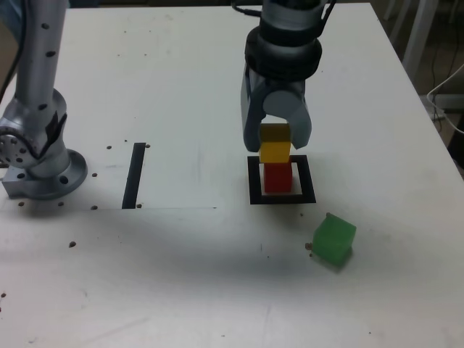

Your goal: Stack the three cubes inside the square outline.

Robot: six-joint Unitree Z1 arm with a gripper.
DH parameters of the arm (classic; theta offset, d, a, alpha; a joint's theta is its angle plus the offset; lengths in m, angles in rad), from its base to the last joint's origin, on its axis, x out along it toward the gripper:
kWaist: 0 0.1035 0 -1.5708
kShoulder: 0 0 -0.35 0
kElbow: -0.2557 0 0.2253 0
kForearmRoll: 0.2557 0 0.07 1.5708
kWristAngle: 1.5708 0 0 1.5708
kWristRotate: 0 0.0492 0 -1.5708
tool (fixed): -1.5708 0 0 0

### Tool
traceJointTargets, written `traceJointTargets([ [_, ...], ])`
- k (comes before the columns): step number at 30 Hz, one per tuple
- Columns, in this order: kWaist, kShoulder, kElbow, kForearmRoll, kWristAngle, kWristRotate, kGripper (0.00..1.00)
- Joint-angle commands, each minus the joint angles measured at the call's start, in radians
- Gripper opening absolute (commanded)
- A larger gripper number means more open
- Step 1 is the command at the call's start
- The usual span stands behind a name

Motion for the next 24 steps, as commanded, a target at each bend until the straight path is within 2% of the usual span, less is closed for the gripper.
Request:
traceJointTargets([
  [1, -0.001, -0.002, 0.01, -0.021, -0.001, -0.002, 0.17],
  [10, 0.0, 0.011, 0.04, -0.076, 0.015, -0.002, 0.17],
  [24, 0.007, 0.012, 0.055, -0.076, 0.013, -0.001, 0.19],
])
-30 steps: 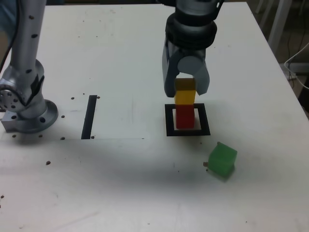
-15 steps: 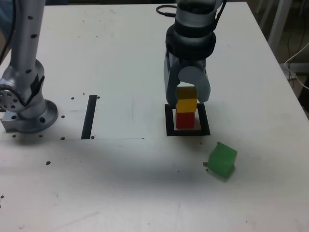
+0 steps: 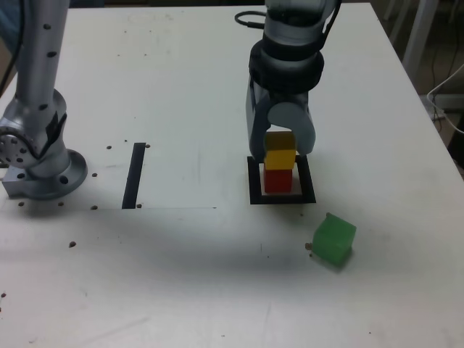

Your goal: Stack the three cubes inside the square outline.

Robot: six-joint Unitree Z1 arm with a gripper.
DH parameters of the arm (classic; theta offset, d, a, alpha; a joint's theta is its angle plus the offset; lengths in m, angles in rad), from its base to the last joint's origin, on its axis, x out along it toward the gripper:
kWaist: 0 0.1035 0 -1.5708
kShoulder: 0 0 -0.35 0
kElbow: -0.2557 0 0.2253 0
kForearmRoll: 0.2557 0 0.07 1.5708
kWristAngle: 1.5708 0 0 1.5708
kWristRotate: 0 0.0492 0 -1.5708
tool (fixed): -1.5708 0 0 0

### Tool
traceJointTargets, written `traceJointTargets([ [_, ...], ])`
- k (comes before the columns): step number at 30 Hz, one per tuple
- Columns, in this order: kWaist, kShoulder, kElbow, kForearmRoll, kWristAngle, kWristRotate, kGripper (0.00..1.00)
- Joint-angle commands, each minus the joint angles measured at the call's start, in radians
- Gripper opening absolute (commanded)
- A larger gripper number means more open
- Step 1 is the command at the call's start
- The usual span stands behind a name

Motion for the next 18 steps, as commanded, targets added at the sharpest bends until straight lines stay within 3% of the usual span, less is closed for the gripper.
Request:
traceJointTargets([
  [1, 0.001, 0.002, 0.001, 0.002, -0.002, 0.0, 0.19],
  [11, 0.001, 0.002, -0.004, 0.012, -0.006, 0.019, 0.32],
  [18, 0.001, 0.007, -0.008, 0.036, -0.021, 0.047, 0.61],
])
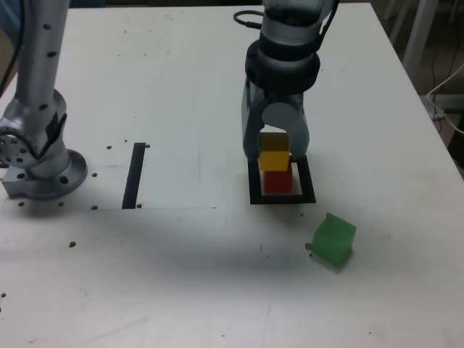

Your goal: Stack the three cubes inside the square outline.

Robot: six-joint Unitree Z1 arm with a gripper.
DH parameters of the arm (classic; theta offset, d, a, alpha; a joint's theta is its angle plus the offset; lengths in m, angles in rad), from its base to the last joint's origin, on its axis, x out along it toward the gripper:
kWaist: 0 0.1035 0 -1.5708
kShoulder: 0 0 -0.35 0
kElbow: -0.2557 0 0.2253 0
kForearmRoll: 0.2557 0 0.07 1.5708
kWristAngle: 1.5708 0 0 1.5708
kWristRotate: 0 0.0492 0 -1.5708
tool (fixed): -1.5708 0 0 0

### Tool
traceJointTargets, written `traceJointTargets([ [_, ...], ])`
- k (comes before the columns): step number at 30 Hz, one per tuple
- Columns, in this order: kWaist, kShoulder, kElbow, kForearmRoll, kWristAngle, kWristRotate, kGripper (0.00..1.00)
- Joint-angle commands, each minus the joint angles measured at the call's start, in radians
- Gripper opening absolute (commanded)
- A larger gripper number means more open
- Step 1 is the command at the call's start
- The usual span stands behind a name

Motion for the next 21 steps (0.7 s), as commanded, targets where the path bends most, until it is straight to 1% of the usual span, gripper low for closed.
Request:
traceJointTargets([
  [1, 0.001, 0.006, -0.007, 0.008, -0.006, 0.011, 0.66],
  [5, 0.001, 0.009, -0.007, 0.015, -0.007, 0.021, 0.88],
  [7, 0.001, 0.011, -0.008, 0.016, -0.007, 0.024, 0.96],
  [11, 0.001, 0.013, -0.01, 0.012, -0.007, 0.028, 0.99],
  [21, 0.001, 0.013, -0.016, 0.004, 0.003, 0.028, 0.99],
])
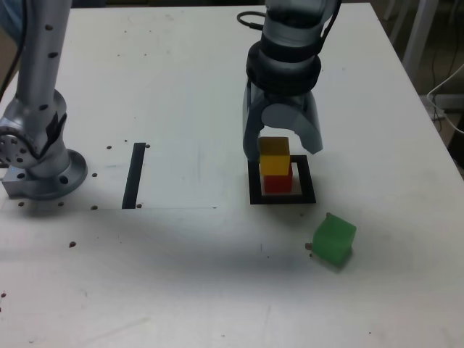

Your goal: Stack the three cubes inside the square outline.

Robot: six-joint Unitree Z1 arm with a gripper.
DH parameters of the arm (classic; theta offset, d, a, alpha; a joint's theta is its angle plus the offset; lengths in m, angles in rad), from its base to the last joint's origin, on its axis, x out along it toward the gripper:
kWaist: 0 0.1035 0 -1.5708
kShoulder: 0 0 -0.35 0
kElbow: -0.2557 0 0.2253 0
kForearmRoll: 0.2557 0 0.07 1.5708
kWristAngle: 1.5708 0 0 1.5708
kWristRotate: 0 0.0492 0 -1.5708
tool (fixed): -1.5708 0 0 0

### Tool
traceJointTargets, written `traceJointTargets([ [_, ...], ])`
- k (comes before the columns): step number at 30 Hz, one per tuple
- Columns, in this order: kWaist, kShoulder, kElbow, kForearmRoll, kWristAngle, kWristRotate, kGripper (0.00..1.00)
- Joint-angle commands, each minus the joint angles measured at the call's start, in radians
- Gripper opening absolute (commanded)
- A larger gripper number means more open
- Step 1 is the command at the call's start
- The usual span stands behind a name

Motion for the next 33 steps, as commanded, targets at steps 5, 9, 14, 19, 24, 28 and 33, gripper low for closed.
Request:
traceJointTargets([
  [5, 0.001, 0.003, -0.012, -0.006, 0.004, 0.004, 0.99],
  [9, 0.002, 0.003, -0.014, -0.01, 0.009, 0.006, 0.99],
  [14, 0.004, 0.002, -0.013, -0.008, 0.013, 0.006, 0.99],
  [19, 0.006, -0.018, -0.013, 0.006, 0.013, 0.006, 0.99],
  [24, 0.004, -0.042, -0.014, 0.022, 0.011, 0.008, 0.99],
  [28, 0.002, -0.063, -0.009, 0.038, 0.013, 0.009, 0.99],
  [33, -0.021, -0.094, -0.012, 0.061, 0.014, 0.01, 0.99],
])
